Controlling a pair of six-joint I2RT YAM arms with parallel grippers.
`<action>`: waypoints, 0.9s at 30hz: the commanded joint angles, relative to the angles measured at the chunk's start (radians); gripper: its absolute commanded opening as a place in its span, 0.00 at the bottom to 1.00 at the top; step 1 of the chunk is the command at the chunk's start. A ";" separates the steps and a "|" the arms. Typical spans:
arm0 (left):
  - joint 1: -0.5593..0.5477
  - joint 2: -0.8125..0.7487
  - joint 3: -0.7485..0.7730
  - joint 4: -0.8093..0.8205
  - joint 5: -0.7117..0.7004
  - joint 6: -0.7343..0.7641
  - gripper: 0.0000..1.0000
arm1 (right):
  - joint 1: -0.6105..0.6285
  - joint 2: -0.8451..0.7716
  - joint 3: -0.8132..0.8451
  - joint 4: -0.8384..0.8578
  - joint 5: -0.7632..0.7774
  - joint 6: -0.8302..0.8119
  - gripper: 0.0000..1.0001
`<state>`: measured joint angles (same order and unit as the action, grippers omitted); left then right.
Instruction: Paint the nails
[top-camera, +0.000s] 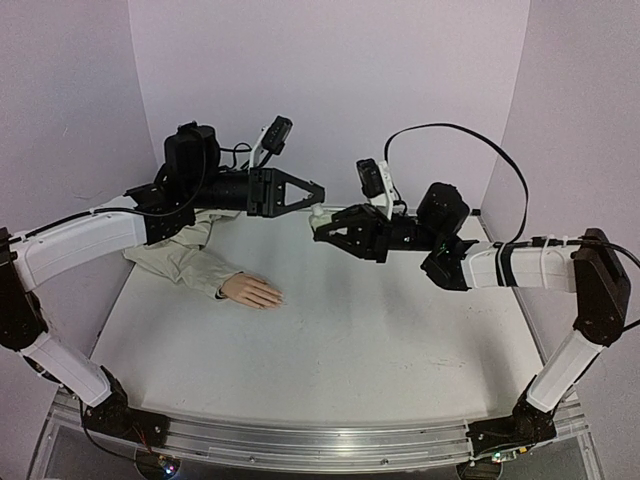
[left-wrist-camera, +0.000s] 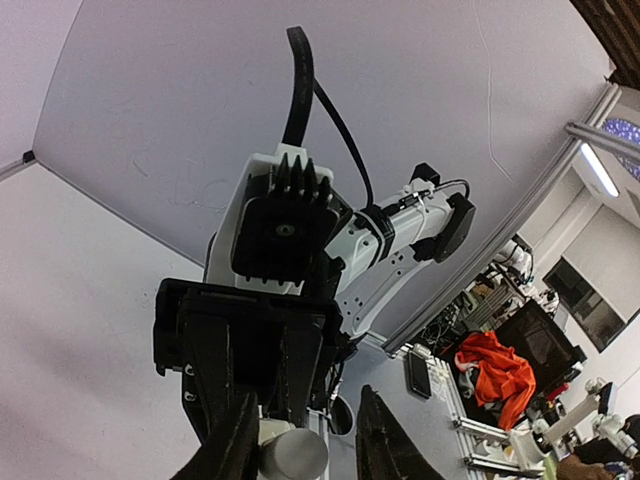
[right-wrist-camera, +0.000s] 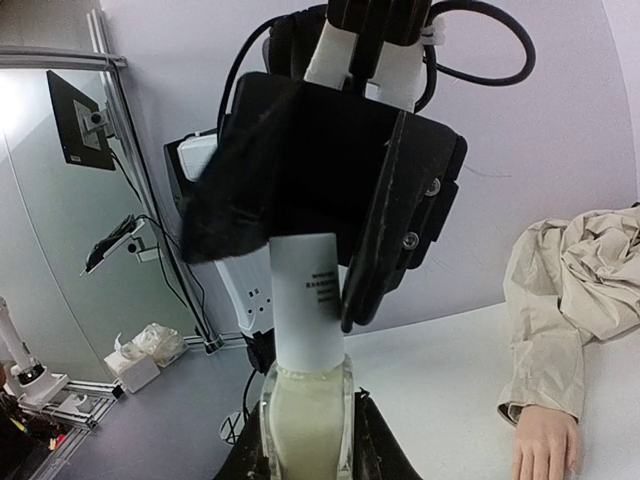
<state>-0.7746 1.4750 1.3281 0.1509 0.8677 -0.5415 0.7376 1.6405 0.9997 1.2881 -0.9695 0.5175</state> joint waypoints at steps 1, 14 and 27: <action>-0.009 0.005 0.028 0.035 0.009 0.025 0.27 | -0.002 -0.006 0.041 0.123 0.022 0.025 0.00; -0.103 0.036 0.205 -0.490 -0.615 0.219 0.00 | 0.157 -0.078 0.107 -0.390 1.167 -0.365 0.00; -0.103 0.088 0.257 -0.524 -0.591 0.129 0.00 | 0.229 -0.035 0.154 -0.418 1.167 -0.551 0.10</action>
<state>-0.8478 1.5604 1.5520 -0.3264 0.1795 -0.3962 1.0107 1.6215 1.0916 0.8310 0.2798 -0.0025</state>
